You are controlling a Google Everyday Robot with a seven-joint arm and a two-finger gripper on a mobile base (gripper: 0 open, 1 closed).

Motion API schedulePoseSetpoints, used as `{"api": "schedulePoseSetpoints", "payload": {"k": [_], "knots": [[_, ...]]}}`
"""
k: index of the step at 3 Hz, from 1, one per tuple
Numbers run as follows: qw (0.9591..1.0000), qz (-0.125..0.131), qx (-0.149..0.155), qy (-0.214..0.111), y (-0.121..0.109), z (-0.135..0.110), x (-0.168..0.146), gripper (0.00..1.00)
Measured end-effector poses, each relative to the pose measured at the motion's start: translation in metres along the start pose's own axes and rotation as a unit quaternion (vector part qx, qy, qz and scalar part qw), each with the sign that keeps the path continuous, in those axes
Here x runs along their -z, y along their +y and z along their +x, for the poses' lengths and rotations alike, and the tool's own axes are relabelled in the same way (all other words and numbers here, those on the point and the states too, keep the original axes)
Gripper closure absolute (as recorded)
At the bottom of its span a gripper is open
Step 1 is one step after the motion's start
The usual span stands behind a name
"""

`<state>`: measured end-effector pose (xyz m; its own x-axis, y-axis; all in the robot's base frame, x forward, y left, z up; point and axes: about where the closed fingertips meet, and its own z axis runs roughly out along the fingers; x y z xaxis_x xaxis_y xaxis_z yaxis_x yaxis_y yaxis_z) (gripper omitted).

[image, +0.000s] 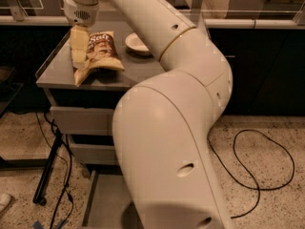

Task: Place brown chip bag into bottom drawer

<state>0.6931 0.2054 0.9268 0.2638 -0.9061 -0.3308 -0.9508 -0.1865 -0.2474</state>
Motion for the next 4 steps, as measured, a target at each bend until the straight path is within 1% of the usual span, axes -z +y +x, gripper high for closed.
{"api": "schedulePoseSetpoints", "payload": {"k": [1,2,3,4], "knots": [[0.9998,-0.010,0.016,0.006,-0.002,-0.004,-0.030,0.00],[0.9993,-0.017,0.025,0.024,-0.001,0.010,-0.058,0.00],[0.9981,-0.020,0.036,0.045,0.004,0.031,-0.085,0.00],[0.9981,-0.020,0.036,0.045,0.004,0.031,-0.085,0.00]]}}
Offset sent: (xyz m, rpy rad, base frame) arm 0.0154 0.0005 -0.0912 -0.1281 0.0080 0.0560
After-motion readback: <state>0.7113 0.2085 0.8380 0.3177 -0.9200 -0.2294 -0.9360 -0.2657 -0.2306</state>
